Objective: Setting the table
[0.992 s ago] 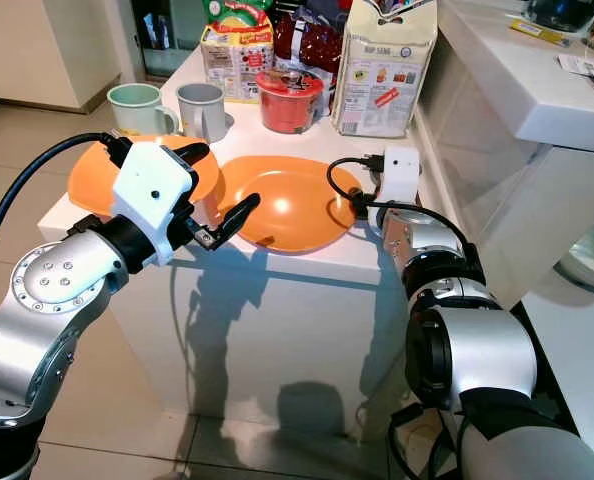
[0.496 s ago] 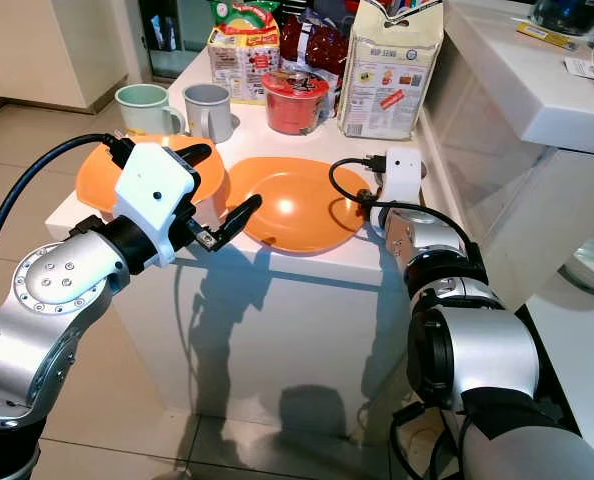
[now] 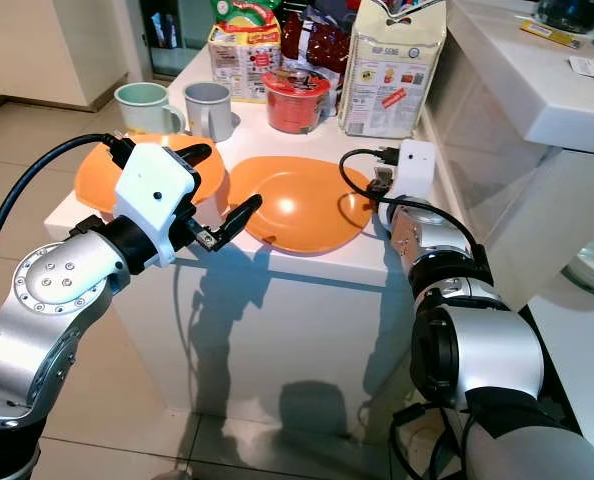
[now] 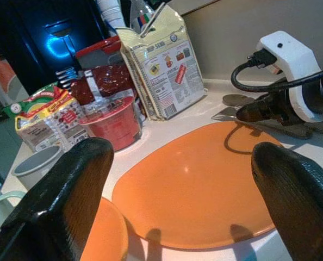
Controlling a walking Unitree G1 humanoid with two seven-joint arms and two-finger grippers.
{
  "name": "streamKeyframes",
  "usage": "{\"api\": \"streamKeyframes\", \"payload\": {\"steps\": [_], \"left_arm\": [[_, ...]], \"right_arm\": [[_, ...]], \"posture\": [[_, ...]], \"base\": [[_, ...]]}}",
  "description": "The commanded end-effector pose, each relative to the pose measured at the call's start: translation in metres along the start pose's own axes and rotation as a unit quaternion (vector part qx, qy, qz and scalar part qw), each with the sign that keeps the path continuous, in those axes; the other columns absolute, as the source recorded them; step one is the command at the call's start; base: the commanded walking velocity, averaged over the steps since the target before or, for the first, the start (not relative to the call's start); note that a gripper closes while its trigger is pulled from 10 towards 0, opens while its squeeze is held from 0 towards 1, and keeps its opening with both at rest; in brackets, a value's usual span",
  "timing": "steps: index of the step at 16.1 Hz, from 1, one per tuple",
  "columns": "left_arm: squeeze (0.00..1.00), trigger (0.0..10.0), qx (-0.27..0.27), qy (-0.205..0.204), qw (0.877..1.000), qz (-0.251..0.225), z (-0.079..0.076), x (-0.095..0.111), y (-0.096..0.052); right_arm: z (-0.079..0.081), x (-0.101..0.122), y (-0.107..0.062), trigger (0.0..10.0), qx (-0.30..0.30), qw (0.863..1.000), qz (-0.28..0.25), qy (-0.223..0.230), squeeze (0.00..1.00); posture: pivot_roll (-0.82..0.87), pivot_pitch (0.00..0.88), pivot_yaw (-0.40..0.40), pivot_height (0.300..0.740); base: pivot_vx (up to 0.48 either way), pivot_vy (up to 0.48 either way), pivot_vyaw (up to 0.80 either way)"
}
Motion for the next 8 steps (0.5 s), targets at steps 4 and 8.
{"api": "streamKeyframes", "payload": {"steps": [4, 8], "left_arm": [[0.00, 10.0, -0.013, 0.004, 1.000, -0.007, -0.005, 0.004, 0.000], [0.00, 10.0, -0.013, 0.004, 1.000, -0.005, -0.005, 0.004, 0.000]], "right_arm": [[-0.007, 0.006, 0.000, 10.0, -0.018, 1.000, -0.004, -0.003, 1.00], [-0.007, -0.011, -0.001, 10.0, -0.023, 0.999, 0.037, -0.031, 1.00]], "posture": [[0.11, 0.000, -0.055, 0.740], [0.11, 0.000, -0.054, 0.740]], "base": [[0.000, 0.000, 0.00], [0.000, 0.000, 0.00]]}}
Point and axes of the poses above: a point about 5 cm out from each wrist's last joint towards the gripper, its own y axis pointing out of the wrist towards the gripper, its own x axis along the axis of the wrist's last joint, z = x × y, the point moved 2 cm from there along y, pointing out of the wrist towards the gripper, and after that the axes turned 10 degrees about y, right-handed, at the moved point
